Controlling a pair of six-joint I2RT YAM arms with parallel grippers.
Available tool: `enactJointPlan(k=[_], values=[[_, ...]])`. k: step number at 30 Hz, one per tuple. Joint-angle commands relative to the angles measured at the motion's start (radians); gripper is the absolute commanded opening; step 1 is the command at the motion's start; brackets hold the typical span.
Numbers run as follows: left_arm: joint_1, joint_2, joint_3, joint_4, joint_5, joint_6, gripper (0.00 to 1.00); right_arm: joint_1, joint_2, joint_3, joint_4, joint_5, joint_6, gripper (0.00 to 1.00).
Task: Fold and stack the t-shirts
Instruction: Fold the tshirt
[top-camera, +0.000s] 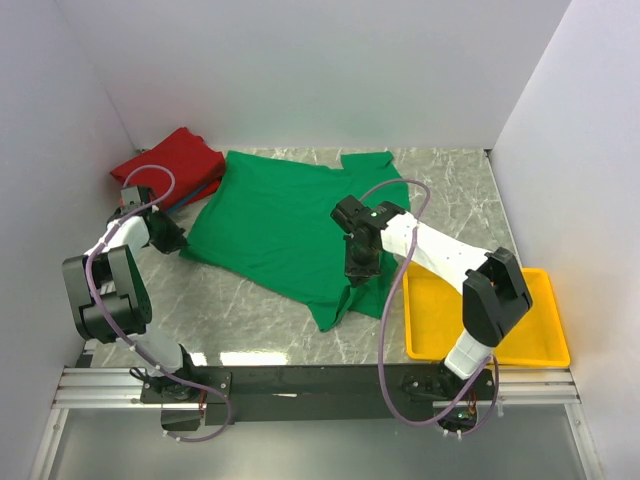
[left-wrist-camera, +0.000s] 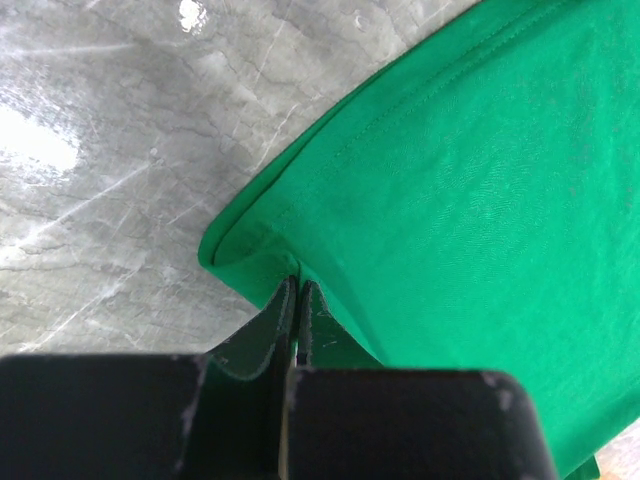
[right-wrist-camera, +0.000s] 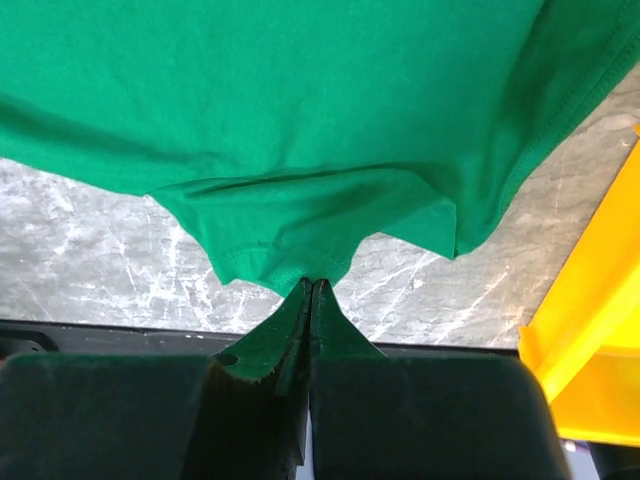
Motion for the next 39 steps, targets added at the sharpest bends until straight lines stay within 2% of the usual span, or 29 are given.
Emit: enactJointPlan(k=[1, 17, 25, 39], values=[[-0.002, 0.008, 0.027, 0.015, 0.024, 0.012, 0.01, -0.017, 0.036, 0.071, -0.033, 0.017, -0.010, 0.00], [-0.035, 0.228, 0.296, -0.051, 0.093, 0.025, 0.01, -0.204, 0.207, 0.356, -0.075, 0.043, -0.113, 0.00], [-0.063, 0.311, 0.444, -0.094, 0.079, 0.019, 0.01, -0.291, 0.276, 0.427, -0.068, 0.029, -0.147, 0.00], [-0.066, 0.374, 0.555, -0.157, 0.067, 0.032, 0.01, -0.367, 0.340, 0.601, -0.119, 0.030, -0.170, 0.00]])
